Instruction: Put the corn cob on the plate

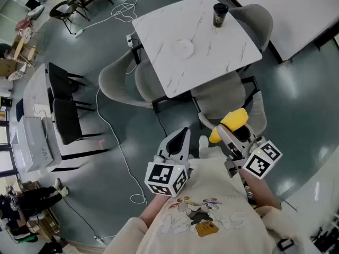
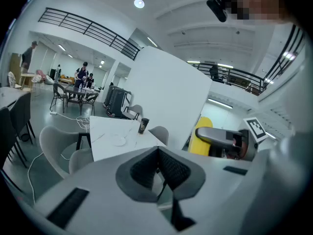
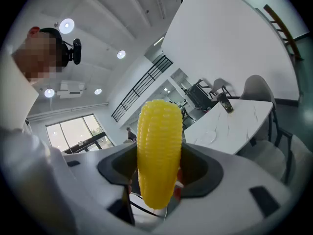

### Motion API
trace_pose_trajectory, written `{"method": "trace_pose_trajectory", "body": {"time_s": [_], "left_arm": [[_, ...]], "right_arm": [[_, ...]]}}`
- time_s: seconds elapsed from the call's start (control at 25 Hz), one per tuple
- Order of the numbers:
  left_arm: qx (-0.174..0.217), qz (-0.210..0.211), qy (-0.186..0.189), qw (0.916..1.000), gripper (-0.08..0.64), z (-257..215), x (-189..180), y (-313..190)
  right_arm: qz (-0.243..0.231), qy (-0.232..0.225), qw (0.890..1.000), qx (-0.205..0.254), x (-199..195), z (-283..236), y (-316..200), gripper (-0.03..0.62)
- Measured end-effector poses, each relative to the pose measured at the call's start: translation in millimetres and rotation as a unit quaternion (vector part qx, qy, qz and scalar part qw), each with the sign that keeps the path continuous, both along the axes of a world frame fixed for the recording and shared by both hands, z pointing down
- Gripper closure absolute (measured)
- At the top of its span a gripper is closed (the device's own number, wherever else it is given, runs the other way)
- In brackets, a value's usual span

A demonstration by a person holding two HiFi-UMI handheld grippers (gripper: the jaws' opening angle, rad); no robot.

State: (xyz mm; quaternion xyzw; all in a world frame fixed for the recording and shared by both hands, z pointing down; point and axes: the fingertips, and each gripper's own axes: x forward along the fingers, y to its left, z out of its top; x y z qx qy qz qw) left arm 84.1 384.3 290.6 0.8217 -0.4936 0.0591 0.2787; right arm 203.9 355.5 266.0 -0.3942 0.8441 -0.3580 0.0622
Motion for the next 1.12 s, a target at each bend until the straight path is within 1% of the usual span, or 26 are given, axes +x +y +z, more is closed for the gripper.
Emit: {"method": "trace_pose_trajectory", "body": {"time_s": [0.16, 0.4, 0.6, 0.76, 0.92, 1.0, 1.12], "left_arm": [[0.0, -0.008, 0.0, 1.0, 0.554, -0.1, -10.9, 2.8], [-0.015, -0.021, 0.001, 0.9997, 0.554, 5.8, -33.9, 13.6], [-0.01, -0.028, 0.006, 0.9995, 0.554, -0.8, -58.1, 25.6], [-0.016, -0.038, 0.008, 0.9991, 0.554, 1.1, -87.6, 35.8], [-0.017, -0.045, 0.009, 0.9988, 0.554, 16.5, -117.3, 41.6], [-0.024, -0.042, 0.008, 0.9988, 0.555, 26.7, -126.2, 40.5], [-0.031, -0.028, 0.011, 0.9991, 0.554, 30.0, -129.2, 34.8]], "right_arm": [[0.002, -0.003, 1.0, -0.002, -5.8, 3.0, -2.7, 0.337], [-0.005, 0.0, 1.0, -0.003, -23.6, 1.6, 2.7, 0.337], [-0.003, -0.02, 1.0, -0.008, -40.4, -5.6, 6.8, 0.337], [0.011, -0.001, 1.0, 0.004, -55.1, -6.1, 9.8, 0.337], [0.016, 0.022, 1.0, 0.009, -71.1, 12.1, 14.7, 0.337], [0.011, 0.024, 1.0, 0.001, -79.7, 20.8, 16.1, 0.337], [0.005, 0.026, 1.0, -0.005, -86.5, 21.1, 14.6, 0.337]]}}
